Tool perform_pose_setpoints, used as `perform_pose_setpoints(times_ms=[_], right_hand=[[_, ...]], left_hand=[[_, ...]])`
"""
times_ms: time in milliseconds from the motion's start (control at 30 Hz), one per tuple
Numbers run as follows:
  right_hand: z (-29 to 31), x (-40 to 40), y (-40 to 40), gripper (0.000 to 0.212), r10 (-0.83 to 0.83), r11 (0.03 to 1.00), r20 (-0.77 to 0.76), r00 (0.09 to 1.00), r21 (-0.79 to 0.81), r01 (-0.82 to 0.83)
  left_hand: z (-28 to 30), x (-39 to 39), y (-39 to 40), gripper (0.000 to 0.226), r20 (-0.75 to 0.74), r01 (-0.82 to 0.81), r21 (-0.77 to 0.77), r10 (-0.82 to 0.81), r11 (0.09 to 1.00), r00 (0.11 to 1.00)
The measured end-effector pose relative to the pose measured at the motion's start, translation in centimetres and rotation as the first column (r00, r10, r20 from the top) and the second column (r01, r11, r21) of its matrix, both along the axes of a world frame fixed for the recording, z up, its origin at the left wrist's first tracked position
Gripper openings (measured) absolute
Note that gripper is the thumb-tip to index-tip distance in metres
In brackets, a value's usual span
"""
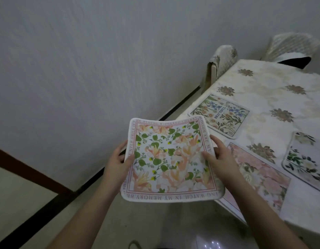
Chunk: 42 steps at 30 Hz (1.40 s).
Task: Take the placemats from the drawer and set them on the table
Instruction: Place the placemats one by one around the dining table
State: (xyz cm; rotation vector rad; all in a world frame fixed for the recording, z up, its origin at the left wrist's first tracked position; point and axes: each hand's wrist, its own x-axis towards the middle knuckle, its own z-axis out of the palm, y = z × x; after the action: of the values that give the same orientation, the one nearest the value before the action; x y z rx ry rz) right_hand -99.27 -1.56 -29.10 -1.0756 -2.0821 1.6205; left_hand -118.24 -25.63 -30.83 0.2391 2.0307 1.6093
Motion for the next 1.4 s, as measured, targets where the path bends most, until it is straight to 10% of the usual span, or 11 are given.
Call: perform_pose_setpoints(times_ms=[633,1400], right_hand=[[-1.1,-17.0,-12.7,0.048,0.103,0.995,-0.111,0.988,0.012,-0.102],[-2.2,-27.6,4.4,0.053,0.048,0.999,-0.052,0.997,-0.017,-0.049]], left_hand=[[0.5,-15.4,-14.6,0.054,0.006,-0.104,0.009,0.104,0.995,0.995],[2.8,-25.4,2.5,0.058,-0.023,-0.122,-0.037,0.122,0.992,0.992]])
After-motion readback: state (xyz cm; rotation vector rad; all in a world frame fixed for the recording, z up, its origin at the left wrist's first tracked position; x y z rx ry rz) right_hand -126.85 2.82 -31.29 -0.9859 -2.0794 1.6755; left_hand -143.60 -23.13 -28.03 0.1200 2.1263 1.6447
